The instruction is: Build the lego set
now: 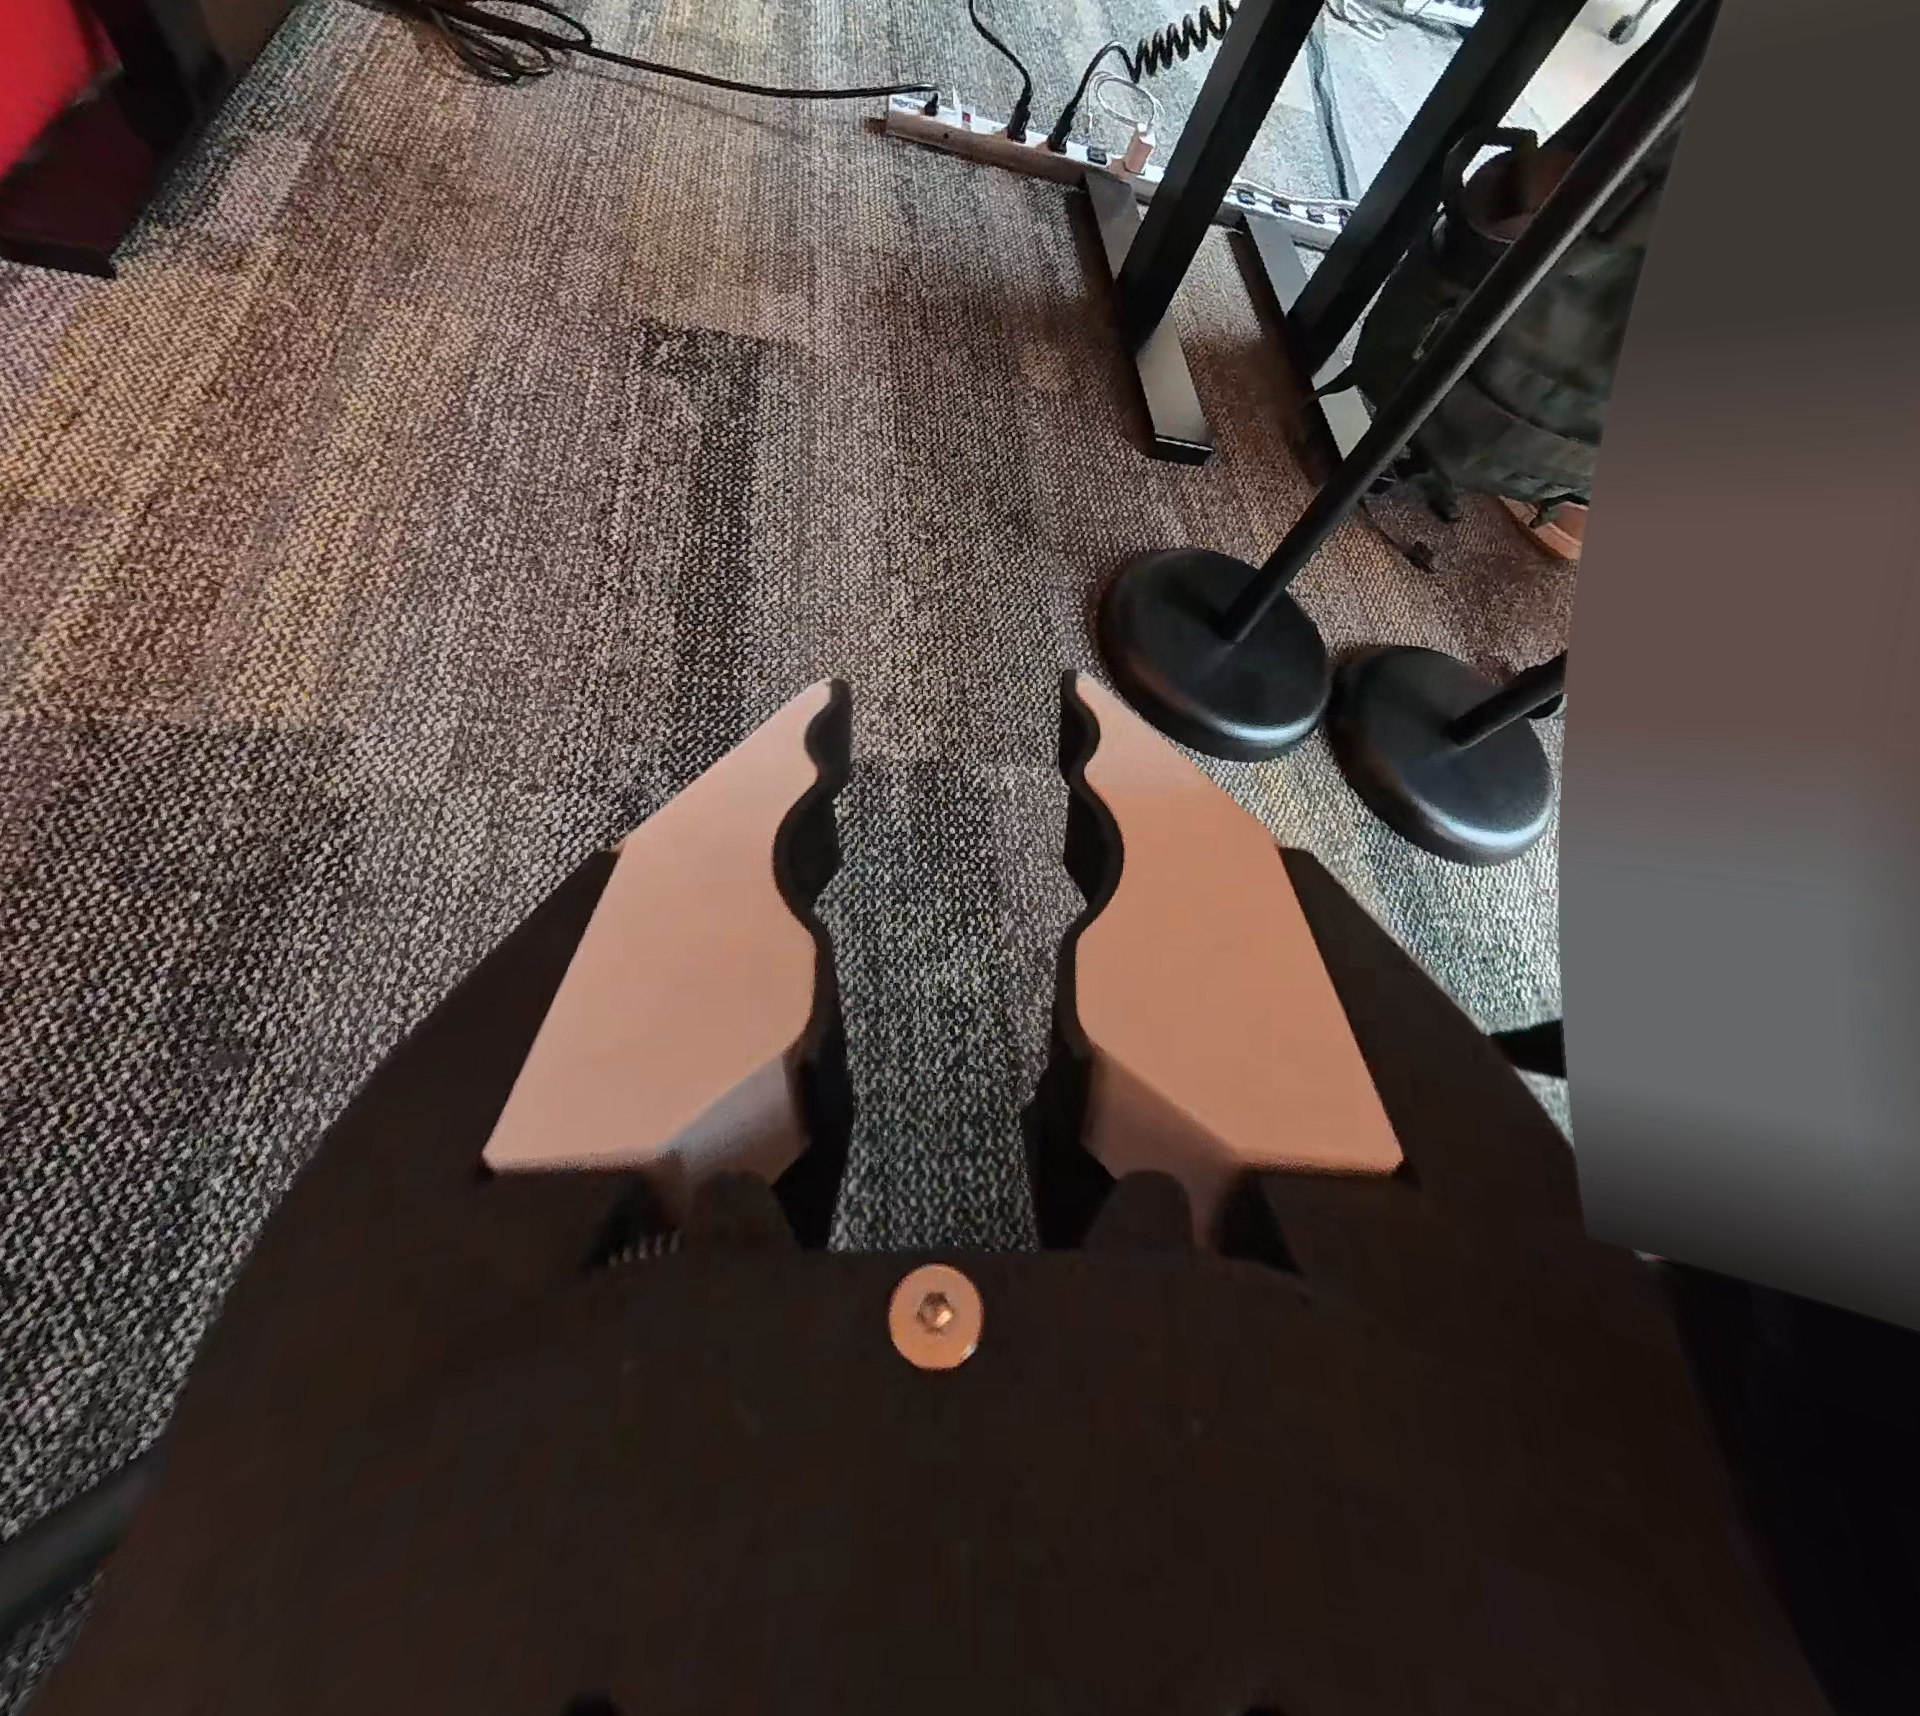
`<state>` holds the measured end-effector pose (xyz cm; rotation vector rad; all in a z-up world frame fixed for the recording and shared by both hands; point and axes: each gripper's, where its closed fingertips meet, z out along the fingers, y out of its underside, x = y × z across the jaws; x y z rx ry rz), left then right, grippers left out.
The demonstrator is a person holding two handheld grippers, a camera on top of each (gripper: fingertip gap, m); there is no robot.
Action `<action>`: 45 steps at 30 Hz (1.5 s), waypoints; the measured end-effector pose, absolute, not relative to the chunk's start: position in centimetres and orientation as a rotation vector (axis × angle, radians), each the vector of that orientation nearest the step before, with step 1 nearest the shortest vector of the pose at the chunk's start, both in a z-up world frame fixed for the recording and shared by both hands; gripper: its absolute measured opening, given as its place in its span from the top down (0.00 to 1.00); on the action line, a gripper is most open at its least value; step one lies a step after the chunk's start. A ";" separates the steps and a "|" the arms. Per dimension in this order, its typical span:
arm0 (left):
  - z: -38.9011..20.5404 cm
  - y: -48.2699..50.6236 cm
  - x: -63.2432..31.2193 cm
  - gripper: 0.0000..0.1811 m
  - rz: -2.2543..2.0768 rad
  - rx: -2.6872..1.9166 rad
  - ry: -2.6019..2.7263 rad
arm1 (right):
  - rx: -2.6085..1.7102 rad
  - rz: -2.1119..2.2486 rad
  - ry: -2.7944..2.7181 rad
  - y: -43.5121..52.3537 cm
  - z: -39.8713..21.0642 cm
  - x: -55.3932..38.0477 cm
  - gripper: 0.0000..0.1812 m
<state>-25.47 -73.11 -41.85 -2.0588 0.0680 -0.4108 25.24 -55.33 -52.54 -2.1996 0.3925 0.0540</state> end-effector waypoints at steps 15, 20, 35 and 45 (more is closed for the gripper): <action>-42.6 -72.5 -24.0 0.80 -0.359 -2.098 0.151 | -2.156 0.137 0.311 -55.0 -50.4 23.5 0.83; -43.0 -72.6 -23.7 0.80 -0.336 -2.114 0.186 | -2.137 0.137 0.245 -55.2 -49.5 23.0 0.83; -43.0 -72.1 -22.1 0.79 -0.394 -2.107 0.251 | -2.086 0.071 0.073 -55.1 -47.9 21.6 0.83; -48.7 -74.2 -20.5 0.87 -0.644 -2.422 0.182 | -2.054 0.109 -0.084 -55.9 -46.7 18.5 0.83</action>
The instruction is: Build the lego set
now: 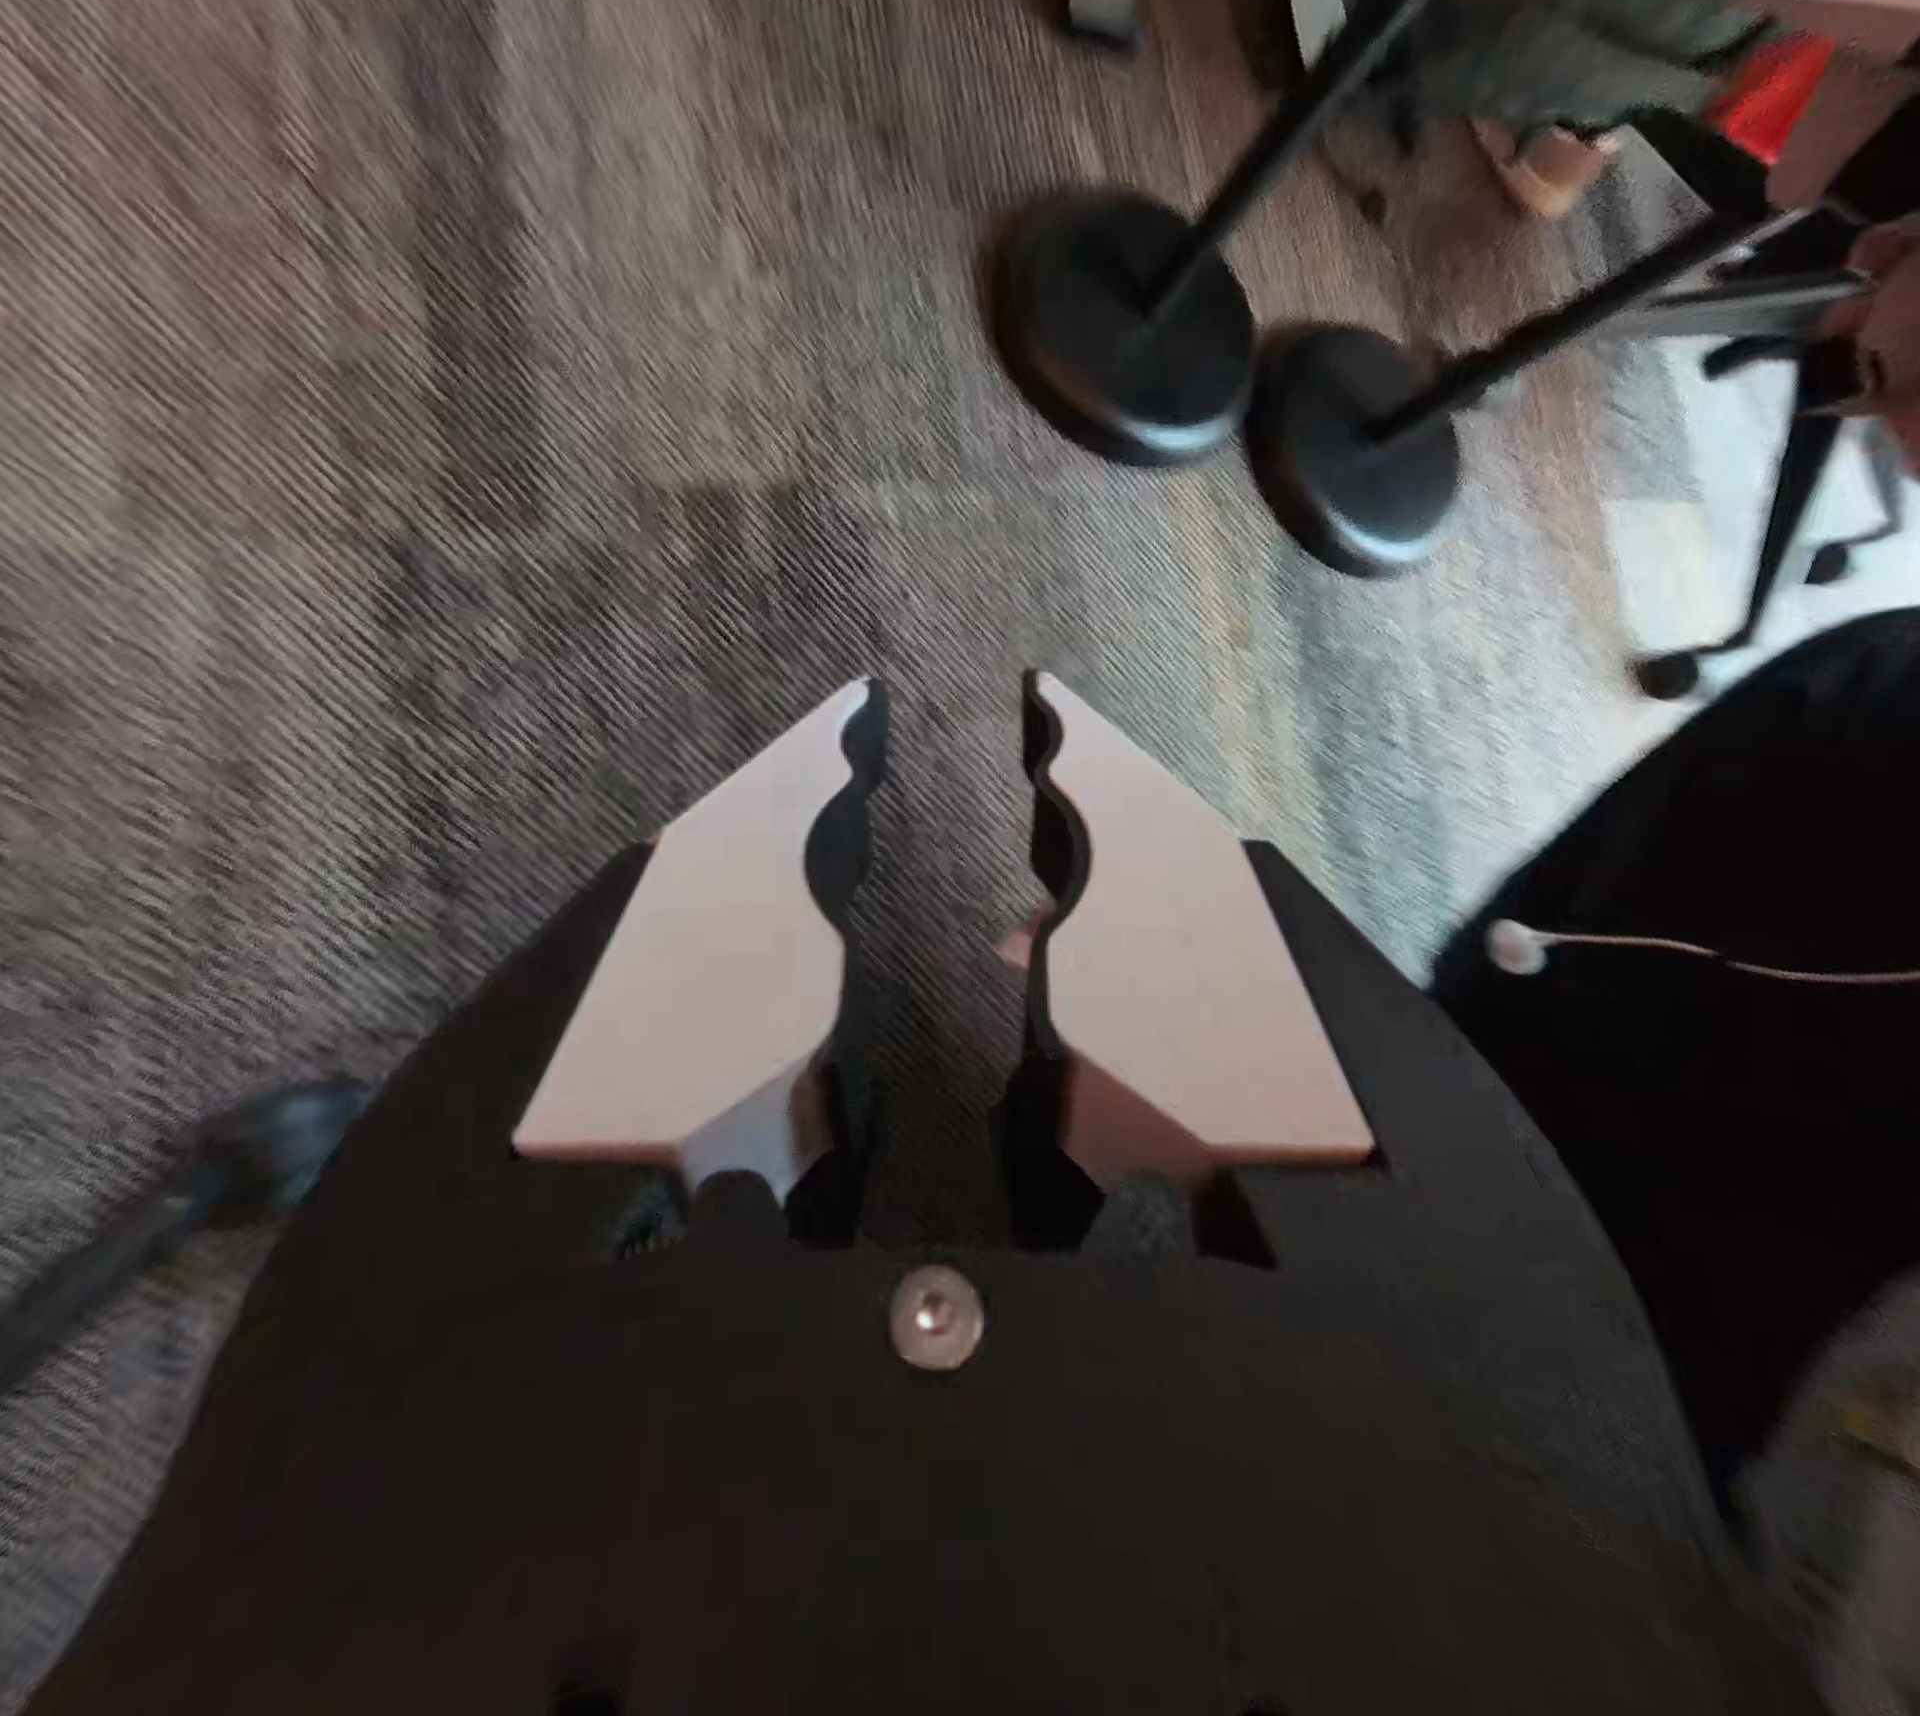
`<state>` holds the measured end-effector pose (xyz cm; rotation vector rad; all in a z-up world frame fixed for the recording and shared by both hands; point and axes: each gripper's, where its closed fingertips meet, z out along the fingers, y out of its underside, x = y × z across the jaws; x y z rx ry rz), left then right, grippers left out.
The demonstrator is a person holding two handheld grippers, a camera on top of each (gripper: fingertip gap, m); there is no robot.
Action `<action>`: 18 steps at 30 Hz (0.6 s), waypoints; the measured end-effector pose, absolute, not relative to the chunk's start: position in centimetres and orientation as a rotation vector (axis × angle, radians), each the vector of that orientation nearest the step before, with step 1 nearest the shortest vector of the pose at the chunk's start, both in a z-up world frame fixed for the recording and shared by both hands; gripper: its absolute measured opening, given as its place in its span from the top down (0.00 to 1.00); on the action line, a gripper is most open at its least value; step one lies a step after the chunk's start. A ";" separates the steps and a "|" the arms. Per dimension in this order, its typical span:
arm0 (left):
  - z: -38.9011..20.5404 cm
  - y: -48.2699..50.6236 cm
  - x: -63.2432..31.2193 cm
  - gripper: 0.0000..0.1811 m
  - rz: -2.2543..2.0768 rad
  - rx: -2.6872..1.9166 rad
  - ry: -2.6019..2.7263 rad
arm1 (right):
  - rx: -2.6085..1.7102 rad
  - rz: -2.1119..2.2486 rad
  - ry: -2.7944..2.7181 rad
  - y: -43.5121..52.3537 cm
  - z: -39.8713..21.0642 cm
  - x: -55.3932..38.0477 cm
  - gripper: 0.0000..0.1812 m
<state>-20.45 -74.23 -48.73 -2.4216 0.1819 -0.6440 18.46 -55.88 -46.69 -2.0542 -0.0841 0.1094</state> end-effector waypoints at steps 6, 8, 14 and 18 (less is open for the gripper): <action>-50.9 -76.5 -17.8 0.88 -0.846 -2.582 0.172 | -2.066 0.110 -0.213 -56.4 -47.2 17.1 0.80; -51.4 -77.4 -16.4 0.89 -0.887 -2.635 0.249 | -2.083 0.128 -0.229 -56.5 -47.7 17.0 0.80; -52.3 -80.6 -11.7 0.90 -1.126 -2.768 0.447 | -2.062 0.216 -0.263 -56.4 -47.6 16.6 0.78; -53.0 -80.1 -12.6 0.89 -1.045 -2.787 0.425 | -2.045 0.254 -0.282 -56.4 -47.1 16.0 0.77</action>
